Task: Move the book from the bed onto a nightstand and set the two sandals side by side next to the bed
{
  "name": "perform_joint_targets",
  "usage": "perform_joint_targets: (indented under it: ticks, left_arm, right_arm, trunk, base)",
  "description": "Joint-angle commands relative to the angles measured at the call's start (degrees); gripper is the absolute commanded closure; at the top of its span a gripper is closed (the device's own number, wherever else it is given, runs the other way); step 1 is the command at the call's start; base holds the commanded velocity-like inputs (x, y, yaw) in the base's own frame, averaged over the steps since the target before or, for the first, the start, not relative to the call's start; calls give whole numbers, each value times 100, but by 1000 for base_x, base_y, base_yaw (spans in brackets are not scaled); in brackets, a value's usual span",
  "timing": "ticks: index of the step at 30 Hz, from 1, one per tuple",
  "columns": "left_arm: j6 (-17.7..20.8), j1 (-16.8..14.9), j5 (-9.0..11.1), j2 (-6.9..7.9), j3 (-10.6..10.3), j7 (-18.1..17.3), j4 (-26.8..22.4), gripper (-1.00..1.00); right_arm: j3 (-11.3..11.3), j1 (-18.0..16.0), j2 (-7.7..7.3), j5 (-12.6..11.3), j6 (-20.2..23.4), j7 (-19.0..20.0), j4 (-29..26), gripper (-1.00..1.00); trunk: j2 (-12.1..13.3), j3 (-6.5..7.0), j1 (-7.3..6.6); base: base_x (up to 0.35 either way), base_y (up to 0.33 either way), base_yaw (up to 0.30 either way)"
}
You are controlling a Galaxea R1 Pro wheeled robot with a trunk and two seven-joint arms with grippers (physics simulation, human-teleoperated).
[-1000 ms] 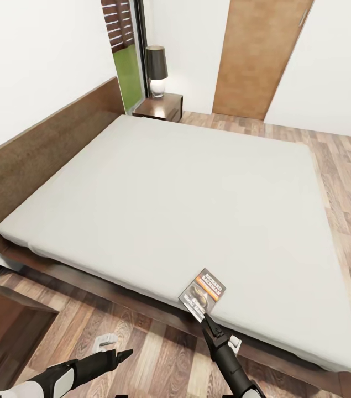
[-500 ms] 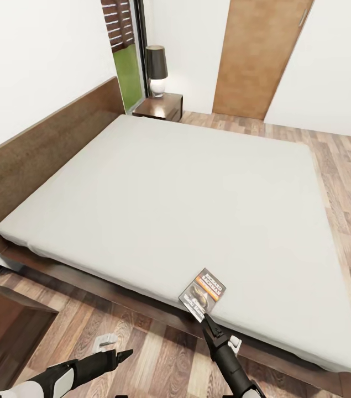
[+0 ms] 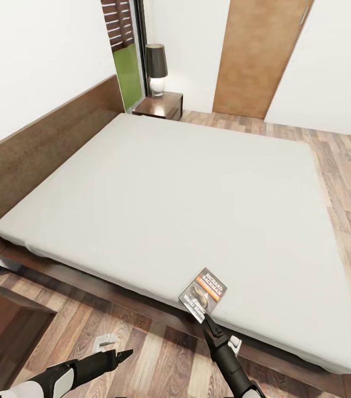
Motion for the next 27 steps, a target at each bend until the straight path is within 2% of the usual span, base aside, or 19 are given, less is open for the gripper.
perform_joint_targets:
  ticks: [1,27]
  left_arm:
    - [14,-1,55,2,-48,-14,-4,-100]
    - [14,-1,55,2,-48,-14,-4,-100]
  right_arm:
    - [-9,-2,2,-42,60,15,1,-100]
    - [-9,-2,3,-42,50,15,1,-100]
  trunk:
    - [-44,-22,23]
    - [-1087,-489,594]
  base:
    - [0,0,0]
    - [0,0,0]
